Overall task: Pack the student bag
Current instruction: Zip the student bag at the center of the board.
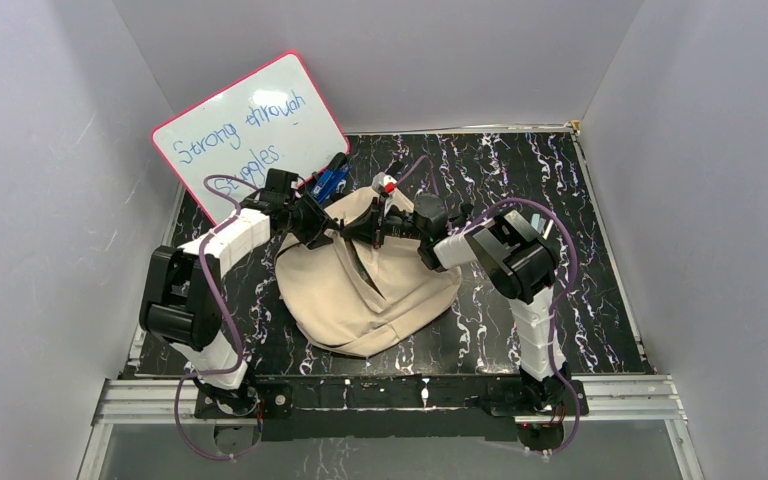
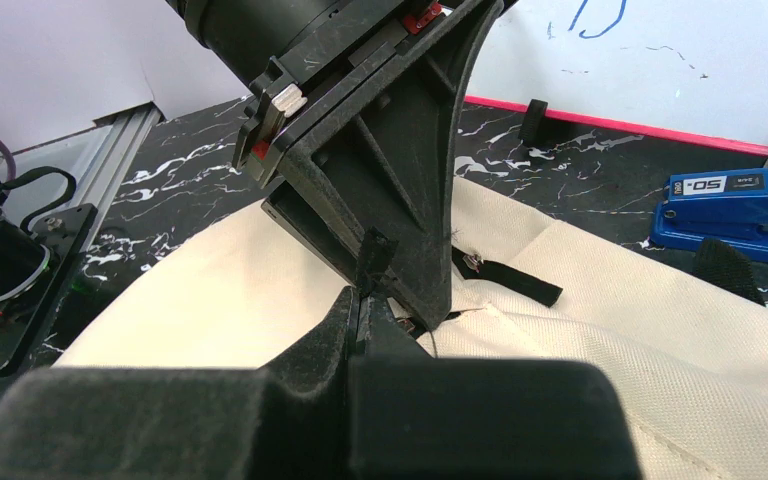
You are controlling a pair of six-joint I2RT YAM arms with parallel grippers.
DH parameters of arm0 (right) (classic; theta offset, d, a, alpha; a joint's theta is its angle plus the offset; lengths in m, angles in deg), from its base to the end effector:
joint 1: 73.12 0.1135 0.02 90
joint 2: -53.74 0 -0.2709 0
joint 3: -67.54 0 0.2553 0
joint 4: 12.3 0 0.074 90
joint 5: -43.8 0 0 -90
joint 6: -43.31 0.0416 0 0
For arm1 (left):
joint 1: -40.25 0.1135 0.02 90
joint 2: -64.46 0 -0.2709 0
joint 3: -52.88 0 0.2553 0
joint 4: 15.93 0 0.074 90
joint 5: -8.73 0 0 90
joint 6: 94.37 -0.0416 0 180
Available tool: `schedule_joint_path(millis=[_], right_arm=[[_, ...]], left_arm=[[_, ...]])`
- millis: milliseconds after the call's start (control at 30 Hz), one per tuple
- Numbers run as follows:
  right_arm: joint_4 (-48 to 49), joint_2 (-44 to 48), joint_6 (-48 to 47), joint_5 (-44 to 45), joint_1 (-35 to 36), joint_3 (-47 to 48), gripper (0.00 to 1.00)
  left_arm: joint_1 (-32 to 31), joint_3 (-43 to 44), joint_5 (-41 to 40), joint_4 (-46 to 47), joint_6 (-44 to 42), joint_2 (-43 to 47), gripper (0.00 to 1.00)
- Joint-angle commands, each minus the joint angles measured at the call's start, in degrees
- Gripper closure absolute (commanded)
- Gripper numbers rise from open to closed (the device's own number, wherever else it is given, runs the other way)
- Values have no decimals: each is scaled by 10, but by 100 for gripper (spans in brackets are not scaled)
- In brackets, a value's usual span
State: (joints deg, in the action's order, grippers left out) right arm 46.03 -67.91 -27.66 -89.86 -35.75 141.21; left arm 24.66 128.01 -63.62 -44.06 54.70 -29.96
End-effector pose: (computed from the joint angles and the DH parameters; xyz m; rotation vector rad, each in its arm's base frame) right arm 0.3286 0.2871 0.1731 -0.9048 1.3004 1.3133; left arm 0.3421 -0.1086 0.2156 -0.8093 2.4502 -0.9266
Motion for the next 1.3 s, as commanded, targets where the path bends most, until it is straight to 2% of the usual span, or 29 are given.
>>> schedule_joint_path(millis=[0, 167, 500, 1267], right_arm=[[29, 34, -19, -8, 2, -7, 100], [26, 38, -29, -12, 2, -10, 100], [-10, 59, -62, -38, 2, -15, 100], [-170, 201, -160, -77, 4, -104, 100]], left_arm=[[-2, -1, 11, 6, -10, -3, 63], [-3, -6, 14, 8, -17, -10, 71], [-1, -8, 3, 18, -31, -23, 99], [29, 23, -9, 5, -60, -55, 100]])
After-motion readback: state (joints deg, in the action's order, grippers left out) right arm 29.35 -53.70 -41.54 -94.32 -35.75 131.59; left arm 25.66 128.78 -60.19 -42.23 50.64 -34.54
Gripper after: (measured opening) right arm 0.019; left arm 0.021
